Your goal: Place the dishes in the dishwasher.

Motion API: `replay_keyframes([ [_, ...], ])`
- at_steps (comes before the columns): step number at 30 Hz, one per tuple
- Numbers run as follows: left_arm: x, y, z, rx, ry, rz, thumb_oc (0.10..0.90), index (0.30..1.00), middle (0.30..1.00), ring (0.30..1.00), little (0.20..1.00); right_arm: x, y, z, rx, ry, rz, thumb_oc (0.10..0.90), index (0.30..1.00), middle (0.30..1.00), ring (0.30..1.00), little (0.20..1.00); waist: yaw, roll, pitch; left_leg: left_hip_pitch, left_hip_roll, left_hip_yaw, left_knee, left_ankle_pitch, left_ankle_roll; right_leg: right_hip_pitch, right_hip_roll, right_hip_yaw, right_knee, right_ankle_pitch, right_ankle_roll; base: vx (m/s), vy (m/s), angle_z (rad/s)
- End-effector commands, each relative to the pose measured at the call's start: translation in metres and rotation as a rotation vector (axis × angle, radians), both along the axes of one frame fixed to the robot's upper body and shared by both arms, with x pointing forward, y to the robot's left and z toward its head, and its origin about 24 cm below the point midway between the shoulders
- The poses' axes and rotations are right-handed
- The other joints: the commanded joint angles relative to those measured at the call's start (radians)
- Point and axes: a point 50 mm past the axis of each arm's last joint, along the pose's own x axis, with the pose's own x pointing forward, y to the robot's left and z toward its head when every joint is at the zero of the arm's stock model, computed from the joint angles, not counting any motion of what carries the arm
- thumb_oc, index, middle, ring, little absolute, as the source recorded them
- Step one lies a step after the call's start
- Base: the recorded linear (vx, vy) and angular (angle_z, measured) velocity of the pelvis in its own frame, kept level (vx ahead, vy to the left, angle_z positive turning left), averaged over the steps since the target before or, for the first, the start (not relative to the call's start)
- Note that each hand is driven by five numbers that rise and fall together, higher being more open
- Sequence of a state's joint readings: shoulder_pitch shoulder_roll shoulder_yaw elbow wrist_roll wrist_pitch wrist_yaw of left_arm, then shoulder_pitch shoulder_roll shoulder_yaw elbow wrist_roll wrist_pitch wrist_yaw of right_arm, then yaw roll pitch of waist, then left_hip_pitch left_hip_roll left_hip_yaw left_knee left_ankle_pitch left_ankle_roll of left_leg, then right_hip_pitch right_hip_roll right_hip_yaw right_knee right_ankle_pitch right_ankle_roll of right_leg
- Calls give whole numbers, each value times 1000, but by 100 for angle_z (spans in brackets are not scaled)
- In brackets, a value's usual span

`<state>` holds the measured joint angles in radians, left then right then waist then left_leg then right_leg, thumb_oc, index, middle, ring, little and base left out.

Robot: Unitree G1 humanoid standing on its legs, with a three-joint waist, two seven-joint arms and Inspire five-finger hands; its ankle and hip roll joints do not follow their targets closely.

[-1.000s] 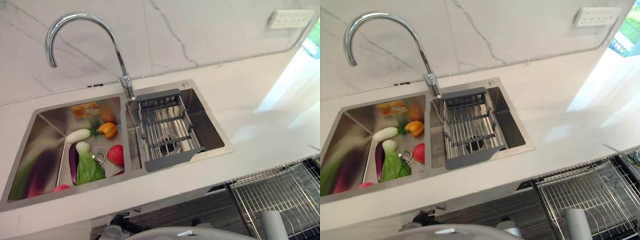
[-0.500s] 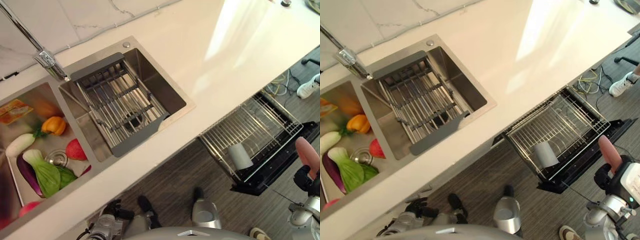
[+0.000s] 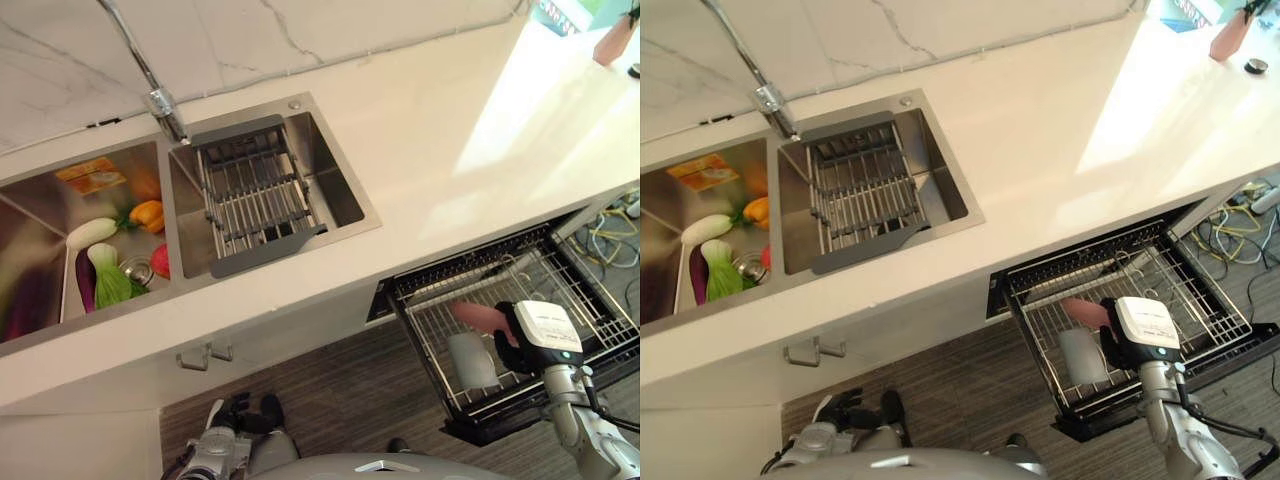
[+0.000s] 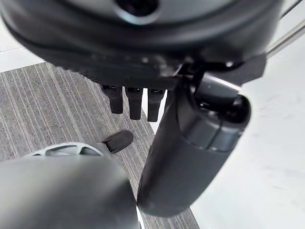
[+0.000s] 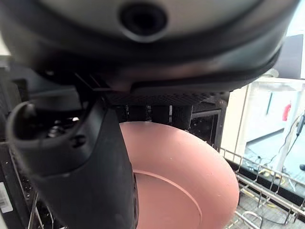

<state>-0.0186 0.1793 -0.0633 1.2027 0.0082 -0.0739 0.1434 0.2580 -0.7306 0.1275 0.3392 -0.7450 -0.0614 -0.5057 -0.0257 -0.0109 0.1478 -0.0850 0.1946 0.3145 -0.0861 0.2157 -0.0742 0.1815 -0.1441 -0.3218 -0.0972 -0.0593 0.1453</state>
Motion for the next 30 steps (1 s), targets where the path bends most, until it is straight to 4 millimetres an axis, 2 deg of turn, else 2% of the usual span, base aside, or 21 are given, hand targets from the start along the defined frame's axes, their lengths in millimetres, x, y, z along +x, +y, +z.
replay_keyframes([
  [1,-55,-8,-15,-19,205,14,800,900,900,900,900,27,-12,45,-60,-224,0,400,300,300,300,300,2,-22,18,27,-31,-35,10,-135,-18,-21,-37,50,54,-35,14,48,-25,24],
  [4,-57,-9,-16,-27,212,-1,800,900,900,900,900,32,-22,45,-136,-198,-14,400,300,300,300,300,4,-9,20,30,-32,-40,10,-133,-22,-19,-33,45,48,-35,10,42,-3,17],
  [6,-61,-8,-16,-25,225,-15,800,900,900,900,900,40,-33,57,-220,-246,-47,400,300,300,300,300,4,0,25,32,-34,-36,8,-132,-24,-22,-32,48,39,-29,9,28,11,8],
  [7,-58,-7,-15,-18,215,-40,800,900,900,900,900,39,-35,56,-289,-234,-42,400,300,300,300,300,6,7,30,30,-34,-37,6,-133,-25,-24,-33,45,30,-26,10,12,13,3],
  [8,-58,-6,-15,-13,214,-42,800,900,900,900,900,40,-38,64,-346,-261,-33,400,300,300,300,300,4,12,34,29,-35,-37,4,-134,-26,-27,-33,45,26,-24,12,0,0,0],
  [9,-59,-3,-14,-4,219,-57,800,900,900,900,900,37,-42,60,-375,-226,-41,400,300,300,300,300,3,17,35,29,-37,-37,3,-133,-27,-28,-34,43,21,-21,12,0,0,0],
  [10,-60,-1,-14,3,225,-57,800,900,900,900,900,40,-48,68,-412,-260,-59,400,300,300,300,300,3,21,39,25,-38,-37,1,-132,-28,-33,-36,43,17,-16,13,-15,12,3],
  [12,-61,-1,-14,6,229,-53,800,900,900,900,900,43,-56,78,-449,-307,-105,400,300,300,300,300,0,32,55,14,-41,-37,-1,-132,-27,-54,-40,48,15,-8,16,-51,19,2],
  [17,-57,-2,-14,-3,221,-57,800,900,900,900,900,44,-66,71,-446,-294,-187,400,300,300,300,300,-4,51,86,-12,-47,-30,-1,-129,-25,-94,-49,67,15,6,17,-47,11,-1],
  [18,-56,-3,-14,-5,217,-62,800,900,900,900,900,46,-64,65,-423,-279,-189,800,900,900,900,900,-6,56,93,-16,-48,-27,-1,-129,-25,-103,-51,70,16,8,17,-44,11,-2],
  [21,-44,-5,-13,-11,178,-70,800,900,900,900,900,51,-45,37,-223,-206,-178,800,900,900,900,900,-9,69,116,-29,-51,-24,-1,-127,-24,-135,-57,83,18,20,15,-61,6,-7],
  [23,-44,-5,-13,-11,178,-69,800,900,900,900,900,51,-45,37,-223,-206,-178,800,900,900,900,900,-9,69,116,-29,-51,-24,-1,-127,-24,-135,-57,83,18,20,15,-13,0,-10],
  [24,-42,-5,-12,-12,171,-66,800,900,900,900,900,51,-40,31,-157,-183,-179,800,900,900,900,900,-10,71,119,-31,-52,-23,-1,-126,-24,-139,-58,85,18,22,15,-19,1,-8],
  [25,-36,-6,-11,-16,153,-61,800,900,900,900,900,52,-26,19,-19,-142,-166,800,900,900,900,900,-13,74,126,-34,-52,-20,-1,-127,-23,-149,-59,92,20,24,13,-17,1,-9],
  [27,-33,-6,-11,-19,145,-62,800,900,900,900,900,54,-12,11,111,-118,-139,800,900,900,900,900,-17,76,127,-30,-53,-18,-1,-130,-22,-149,-59,96,20,25,13,3,-2,-7],
  [28,-33,-6,-11,-19,145,-62,800,900,900,900,900,54,-12,11,111,-118,-139,800,900,900,900,900,-17,76,127,-30,-53,-18,-1,-130,-22,-149,-59,96,20,25,13,23,-4,-11],
  [29,-32,-5,-10,-23,143,-63,800,900,900,900,900,55,1,8,235,-93,-94,800,900,900,900,900,-22,74,123,-22,-53,-14,-1,-132,-22,-147,-58,99,21,24,12,26,-4,-6],
  [30,-31,-5,-10,-25,141,-63,800,900,900,900,900,55,7,9,282,-84,-70,800,900,900,900,900,-25,72,120,-17,-53,-12,-1,-135,-21,-145,-58,101,21,23,11,42,-8,-7],
])
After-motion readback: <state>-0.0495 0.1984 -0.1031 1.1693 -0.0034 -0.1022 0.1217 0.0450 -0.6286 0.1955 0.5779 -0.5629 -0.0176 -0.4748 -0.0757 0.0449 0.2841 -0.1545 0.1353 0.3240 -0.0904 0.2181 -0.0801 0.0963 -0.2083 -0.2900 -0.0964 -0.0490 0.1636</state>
